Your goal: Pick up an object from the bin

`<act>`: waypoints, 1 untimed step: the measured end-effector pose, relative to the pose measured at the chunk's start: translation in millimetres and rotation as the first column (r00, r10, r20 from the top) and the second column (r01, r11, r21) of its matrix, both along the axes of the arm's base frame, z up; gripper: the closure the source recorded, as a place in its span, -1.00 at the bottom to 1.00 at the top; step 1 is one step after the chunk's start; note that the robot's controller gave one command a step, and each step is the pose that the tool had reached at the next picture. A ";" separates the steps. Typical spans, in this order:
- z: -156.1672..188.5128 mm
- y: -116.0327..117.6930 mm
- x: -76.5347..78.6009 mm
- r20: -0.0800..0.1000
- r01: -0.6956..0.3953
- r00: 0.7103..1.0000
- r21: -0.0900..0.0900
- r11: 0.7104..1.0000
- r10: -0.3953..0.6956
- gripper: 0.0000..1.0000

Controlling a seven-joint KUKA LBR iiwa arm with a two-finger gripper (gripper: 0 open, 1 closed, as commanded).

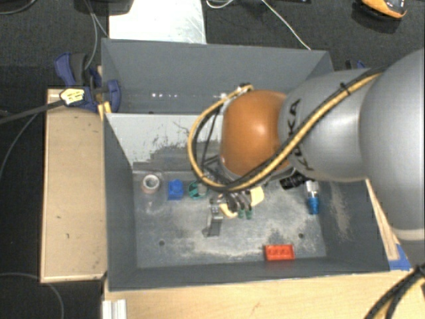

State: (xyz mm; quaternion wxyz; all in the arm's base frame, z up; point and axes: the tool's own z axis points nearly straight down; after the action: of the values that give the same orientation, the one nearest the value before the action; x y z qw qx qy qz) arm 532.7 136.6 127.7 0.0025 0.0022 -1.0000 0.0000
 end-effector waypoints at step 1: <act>4.6 -0.7 1.7 0.007 0.005 1.000 0.001 1.000 -0.005 -1.00</act>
Offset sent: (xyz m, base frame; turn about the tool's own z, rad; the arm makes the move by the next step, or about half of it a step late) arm 0.0502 -0.0476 -0.0532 -0.2261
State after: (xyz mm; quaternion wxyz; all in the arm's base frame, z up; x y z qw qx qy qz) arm 534.4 135.9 132.3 -0.0010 -0.0005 -1.0000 -0.0006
